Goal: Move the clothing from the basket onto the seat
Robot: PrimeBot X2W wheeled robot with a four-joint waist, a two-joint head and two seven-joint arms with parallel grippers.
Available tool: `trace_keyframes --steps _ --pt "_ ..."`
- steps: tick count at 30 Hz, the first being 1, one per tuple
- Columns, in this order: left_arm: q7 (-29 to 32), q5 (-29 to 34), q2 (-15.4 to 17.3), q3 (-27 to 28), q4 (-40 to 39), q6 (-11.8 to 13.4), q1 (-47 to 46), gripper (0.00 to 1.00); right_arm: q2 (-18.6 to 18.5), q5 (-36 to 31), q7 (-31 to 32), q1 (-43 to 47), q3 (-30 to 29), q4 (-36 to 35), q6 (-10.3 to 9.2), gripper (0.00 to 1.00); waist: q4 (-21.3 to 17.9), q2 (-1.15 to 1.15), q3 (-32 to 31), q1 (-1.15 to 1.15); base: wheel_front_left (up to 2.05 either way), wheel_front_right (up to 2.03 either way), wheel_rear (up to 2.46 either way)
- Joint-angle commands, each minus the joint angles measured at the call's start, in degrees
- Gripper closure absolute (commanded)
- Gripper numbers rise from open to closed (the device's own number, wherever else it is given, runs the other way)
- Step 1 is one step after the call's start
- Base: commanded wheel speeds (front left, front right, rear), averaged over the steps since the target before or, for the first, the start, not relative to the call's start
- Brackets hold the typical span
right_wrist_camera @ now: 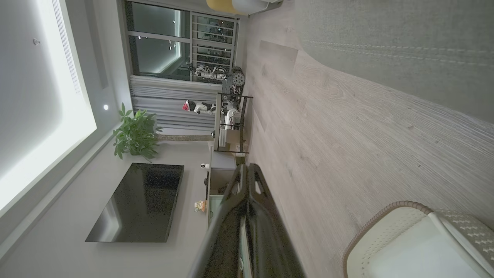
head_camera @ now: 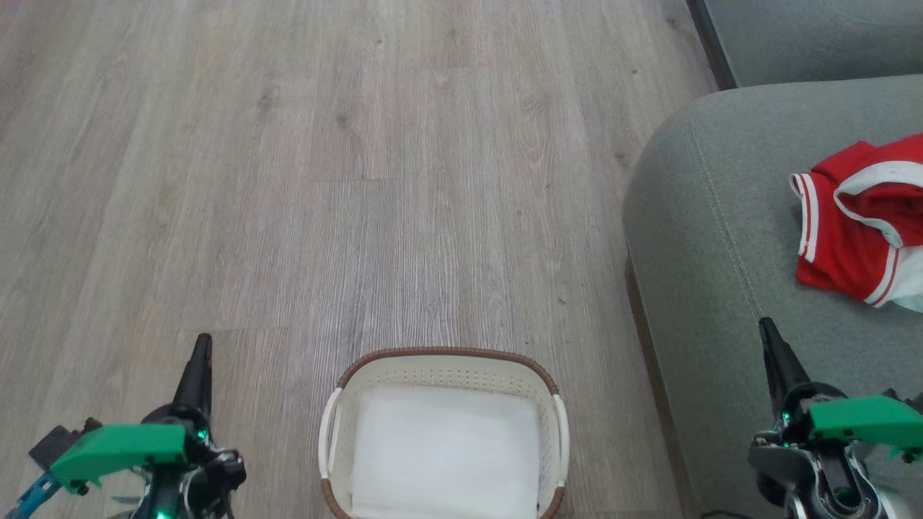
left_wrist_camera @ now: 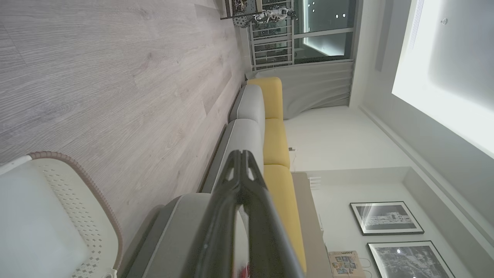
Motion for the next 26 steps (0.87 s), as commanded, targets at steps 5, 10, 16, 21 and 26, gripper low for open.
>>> trace_keyframes --steps 5,10,16,21,26 --pt "1.24 -4.03 0.28 3.00 -2.07 -0.71 -3.57 1.00 0.47 3.46 1.22 -3.77 0.16 -1.58 -0.01 1.00 0.02 0.00 0.07 0.00 0.00 0.00 0.00" --pt "1.87 -6.50 0.27 3.47 -2.08 -0.93 -3.85 1.00 0.84 5.43 1.88 -4.07 -0.29 -1.46 -0.01 1.00 0.04 0.00 0.12 0.00 0.00 0.00 0.00" --pt "1.88 -6.49 0.27 3.49 -2.08 -0.93 -3.85 1.00 0.88 5.38 1.92 -4.08 -0.35 -1.46 -0.01 1.00 0.04 0.00 0.12 0.00 0.00 0.00 0.00" --pt "1.88 -6.48 0.26 3.49 -2.08 -0.93 -3.85 1.00 0.91 5.34 1.96 -4.08 -0.39 -1.46 -0.01 1.00 0.04 0.00 0.12 0.00 0.00 0.00 0.00" --pt "1.89 -6.47 0.25 3.50 -2.08 -0.93 -3.85 1.00 0.93 5.31 1.99 -4.09 -0.43 -1.45 -0.01 1.00 0.04 0.00 0.12 0.00 0.00 0.00 0.00"
